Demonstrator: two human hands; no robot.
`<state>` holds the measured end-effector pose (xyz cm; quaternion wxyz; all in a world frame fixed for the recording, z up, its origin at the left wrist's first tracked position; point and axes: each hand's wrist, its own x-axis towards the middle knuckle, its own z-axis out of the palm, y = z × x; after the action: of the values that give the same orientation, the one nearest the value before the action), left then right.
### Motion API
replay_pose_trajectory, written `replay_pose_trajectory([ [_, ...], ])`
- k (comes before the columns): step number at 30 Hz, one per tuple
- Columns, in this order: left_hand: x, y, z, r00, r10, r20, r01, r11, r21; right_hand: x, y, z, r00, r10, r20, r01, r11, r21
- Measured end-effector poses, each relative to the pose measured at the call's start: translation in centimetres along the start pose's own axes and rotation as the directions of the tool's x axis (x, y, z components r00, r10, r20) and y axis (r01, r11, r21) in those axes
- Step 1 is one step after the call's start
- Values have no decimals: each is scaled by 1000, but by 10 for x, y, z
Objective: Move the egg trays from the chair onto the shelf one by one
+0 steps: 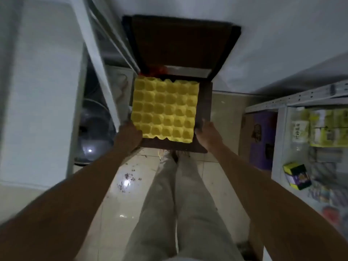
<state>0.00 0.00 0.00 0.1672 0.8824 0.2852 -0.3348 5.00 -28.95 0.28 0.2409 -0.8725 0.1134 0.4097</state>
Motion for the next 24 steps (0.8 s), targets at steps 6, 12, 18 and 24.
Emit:
replay_pose_trajectory([
  [6, 53, 9, 29, 992, -123, 15, 124, 985, -121, 69, 15, 22, 982, 64, -179, -55, 997, 56],
  [12, 64, 14, 35, 980, -98, -174, 90, 995, -53, 94, 12, 23, 969, 20, -245, -7, 998, 55],
  [18, 62, 6, 43, 981, -103, -164, 97, 994, -44, 92, 7, 24, 944, 3, -329, -36, 995, -93],
  [24, 89, 4, 37, 985, -133, -106, 139, 989, 52, 96, 6, 16, 956, -138, -258, 24, 915, -402],
])
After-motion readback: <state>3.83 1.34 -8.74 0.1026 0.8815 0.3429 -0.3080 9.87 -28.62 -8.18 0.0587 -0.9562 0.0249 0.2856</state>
